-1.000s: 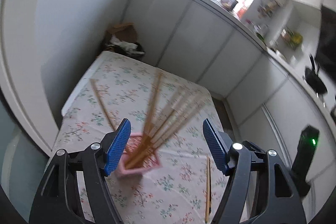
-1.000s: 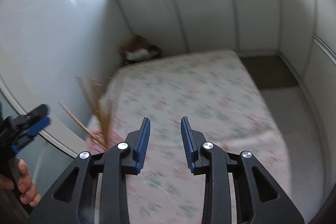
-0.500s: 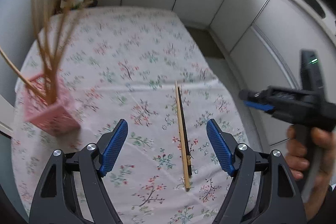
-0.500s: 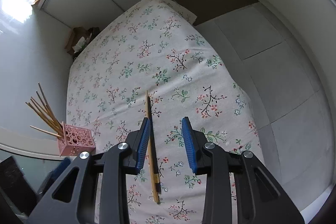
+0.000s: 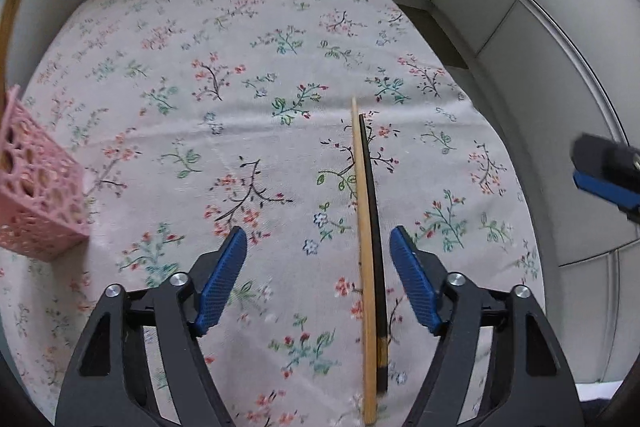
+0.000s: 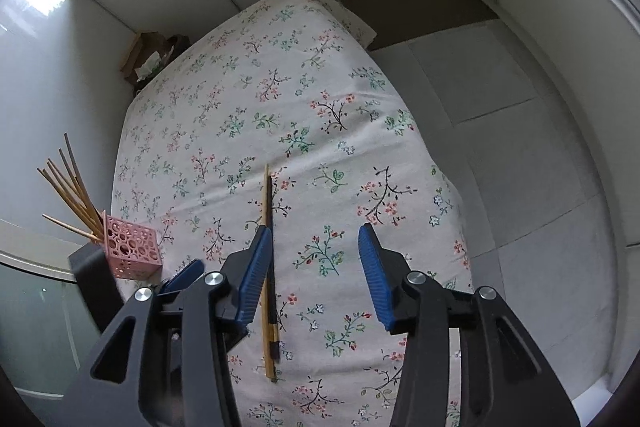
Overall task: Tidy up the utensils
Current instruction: 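Grasp the wooden chopstick with the left tool while the right tool grasps the black one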
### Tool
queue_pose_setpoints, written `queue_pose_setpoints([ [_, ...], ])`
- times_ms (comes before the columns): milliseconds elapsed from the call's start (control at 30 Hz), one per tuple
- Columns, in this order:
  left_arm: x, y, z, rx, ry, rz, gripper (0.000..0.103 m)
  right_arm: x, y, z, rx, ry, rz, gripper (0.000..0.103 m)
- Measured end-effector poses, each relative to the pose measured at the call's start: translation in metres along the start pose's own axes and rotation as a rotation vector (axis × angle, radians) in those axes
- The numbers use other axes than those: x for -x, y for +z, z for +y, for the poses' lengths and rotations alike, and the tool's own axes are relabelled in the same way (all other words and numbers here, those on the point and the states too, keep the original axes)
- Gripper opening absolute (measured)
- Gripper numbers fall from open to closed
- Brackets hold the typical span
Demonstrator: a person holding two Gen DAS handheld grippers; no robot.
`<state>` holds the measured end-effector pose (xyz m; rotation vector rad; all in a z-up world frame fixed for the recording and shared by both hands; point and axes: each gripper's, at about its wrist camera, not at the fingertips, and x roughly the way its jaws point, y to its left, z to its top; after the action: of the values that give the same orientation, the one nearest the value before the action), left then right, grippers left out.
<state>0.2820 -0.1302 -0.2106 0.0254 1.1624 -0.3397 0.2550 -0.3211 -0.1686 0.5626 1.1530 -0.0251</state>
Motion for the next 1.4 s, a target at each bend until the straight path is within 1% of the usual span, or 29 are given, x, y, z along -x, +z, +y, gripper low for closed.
queue_pose_setpoints([
  [67,-0.004,0.002,0.001,0.027,-0.034,0.015,0.059,0.001,0.0,-0.001,0.002,0.0,-0.001,0.045],
  [100,-0.006,0.003,0.001,0.035,-0.053,0.023,0.054,0.002,0.0,-0.001,0.003,0.003,-0.003,0.045],
  [167,-0.01,0.005,-0.002,0.031,-0.071,0.027,0.048,0.003,0.001,-0.001,0.005,0.003,-0.006,0.045],
  [200,-0.011,0.006,-0.004,0.021,-0.07,0.03,0.042,0.003,0.001,0.0,0.006,0.002,-0.006,0.045],
  [233,-0.015,0.007,-0.004,0.016,-0.066,0.039,0.032,0.002,0.001,0.0,0.008,0.002,-0.005,0.045],
  [267,-0.018,0.008,-0.003,0.02,-0.068,0.046,0.031,0.001,0.0,0.001,0.013,0.002,-0.002,0.045],
  [300,-0.018,0.009,-0.001,0.028,-0.078,0.034,0.028,0.0,0.0,0.002,0.017,0.001,0.0,0.045],
  [400,-0.018,0.011,-0.002,0.01,-0.095,0.041,0.02,-0.001,-0.001,0.006,0.032,-0.002,0.002,0.045],
  [567,-0.022,0.018,-0.012,-0.052,-0.055,0.064,0.02,-0.005,0.0,0.008,0.027,-0.013,0.003,0.045],
  [600,-0.025,0.019,-0.013,-0.058,-0.06,0.076,0.021,-0.006,0.001,0.008,0.021,-0.015,0.004,0.045],
  [633,-0.028,0.02,-0.015,-0.065,-0.067,0.09,0.025,-0.007,0.001,0.008,0.016,-0.016,0.005,0.045],
  [700,-0.03,0.023,-0.018,-0.083,-0.076,0.089,0.029,-0.008,0.002,0.008,0.012,-0.015,0.005,0.045],
  [733,-0.032,0.024,-0.019,-0.093,-0.063,0.093,0.029,-0.009,0.002,0.007,0.012,-0.017,0.005,0.045],
  [767,-0.032,0.025,-0.019,-0.101,-0.045,0.094,0.025,-0.009,0.002,0.007,0.013,-0.02,0.005,0.045],
  [800,-0.032,0.024,-0.02,-0.114,-0.029,0.092,0.015,-0.01,0.001,0.007,0.014,-0.023,0.005,0.045],
  [833,-0.033,0.024,-0.021,-0.139,0.002,0.092,0.008,-0.01,0.001,0.006,0.015,-0.025,0.006,0.045],
  [900,-0.033,0.026,-0.016,-0.134,-0.016,0.103,0.006,-0.012,0.001,0.005,0.014,-0.03,0.01,0.045],
  [967,-0.033,0.029,-0.004,-0.089,-0.063,0.112,0.006,-0.015,0.001,0.004,0.007,-0.025,0.024,0.045],
  [1000,-0.033,0.03,0.001,-0.074,-0.069,0.108,0.006,-0.017,0.001,0.004,0.007,-0.022,0.03,0.045],
  [1100,-0.021,0.029,0.015,-0.032,-0.09,0.056,0.006,-0.024,0.0,0.006,0.015,-0.016,0.054,0.045],
  [1200,0.0,0.026,0.028,0.017,-0.144,-0.002,0.006,-0.033,-0.001,0.011,0.02,0.018,0.09,0.045],
  [1267,0.019,0.023,0.033,0.024,-0.168,-0.053,0.006,-0.044,-0.003,0.015,0.023,0.043,0.123,0.045],
  [1333,0.039,0.022,0.03,0.022,-0.177,-0.107,0.006,-0.055,-0.004,0.02,0.029,0.043,0.157,0.045],
  [1400,0.058,0.02,0.033,0.027,-0.187,-0.159,0.006,-0.069,-0.005,0.026,0.046,0.023,0.183,0.045],
])
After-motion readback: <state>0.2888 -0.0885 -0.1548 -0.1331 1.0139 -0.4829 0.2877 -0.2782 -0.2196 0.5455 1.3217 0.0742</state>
